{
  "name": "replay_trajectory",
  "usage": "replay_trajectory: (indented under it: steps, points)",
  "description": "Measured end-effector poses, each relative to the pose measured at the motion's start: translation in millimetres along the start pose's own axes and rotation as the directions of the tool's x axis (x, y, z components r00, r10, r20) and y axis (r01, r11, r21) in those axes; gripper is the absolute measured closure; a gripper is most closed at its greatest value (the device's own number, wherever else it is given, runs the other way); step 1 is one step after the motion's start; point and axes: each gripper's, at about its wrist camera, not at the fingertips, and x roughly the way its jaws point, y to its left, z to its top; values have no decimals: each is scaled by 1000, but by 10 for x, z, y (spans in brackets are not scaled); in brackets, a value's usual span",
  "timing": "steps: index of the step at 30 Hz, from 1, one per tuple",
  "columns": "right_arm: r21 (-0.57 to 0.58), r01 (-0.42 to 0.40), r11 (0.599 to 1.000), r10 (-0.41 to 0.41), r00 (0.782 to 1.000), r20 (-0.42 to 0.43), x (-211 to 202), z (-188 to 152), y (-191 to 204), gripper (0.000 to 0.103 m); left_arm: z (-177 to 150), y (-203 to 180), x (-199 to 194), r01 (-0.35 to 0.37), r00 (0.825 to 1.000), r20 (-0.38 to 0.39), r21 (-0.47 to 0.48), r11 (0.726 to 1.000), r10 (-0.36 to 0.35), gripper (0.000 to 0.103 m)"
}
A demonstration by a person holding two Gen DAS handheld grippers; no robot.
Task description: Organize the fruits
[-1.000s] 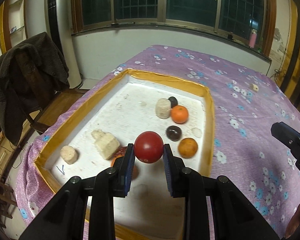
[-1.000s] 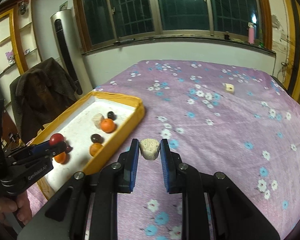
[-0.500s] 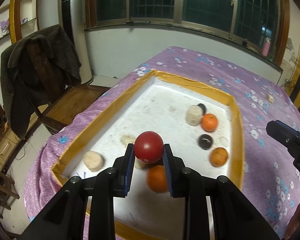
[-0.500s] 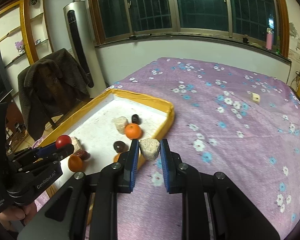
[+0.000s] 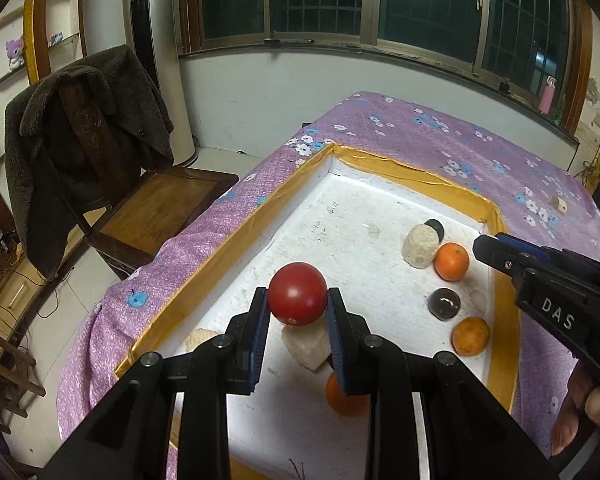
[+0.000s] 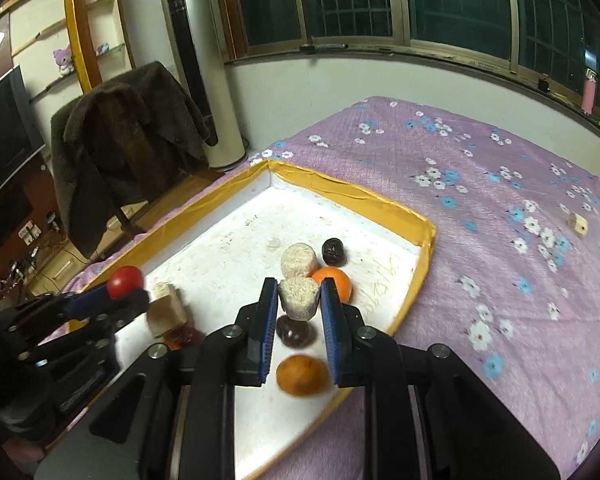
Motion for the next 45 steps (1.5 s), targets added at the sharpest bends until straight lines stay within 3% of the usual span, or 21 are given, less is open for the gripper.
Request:
replay_trajectory:
  steps: [13,15,16,20,22,24,30,39,45]
  points:
    - [-13,-1,1000,0,994,-105,382,44,-115,79,65,57,154,-79,996,-34,-27,997,78,72]
    - [-17,-4,1000,2,993,-118,391,30,-112,79,63,78,144,-88,996,-35,-31,996,87,48]
    - [-22,-2,1000,-1,992,-127,398,28,-107,79,64,83,131,-83,996,-32,-35,996,82,44]
    - [-33,2,999,-7,990,-138,331,12,-97,44,70,86,36,-77,997,-14,-44,996,77,31]
    - [-43,10,999,-15,992,-123,239,2,-94,41,65,78,-36,-64,998,1,-42,997,64,27]
    - [-41,16,999,-20,995,-102,121,-7,-104,32,56,74,-107,-59,998,12,-49,997,60,23]
    - [-69,35,997,-38,999,-30,-307,-104,-122,12,43,9,-217,-59,998,17,-43,997,60,20]
    - [-103,32,994,-23,996,82,-963,-243,-153,0,-38,-49,-440,-89,995,39,-31,996,90,16]
    - [-149,23,989,-5,993,122,-1255,-359,-48,0,-88,-71,-593,-83,995,55,-21,996,84,12]
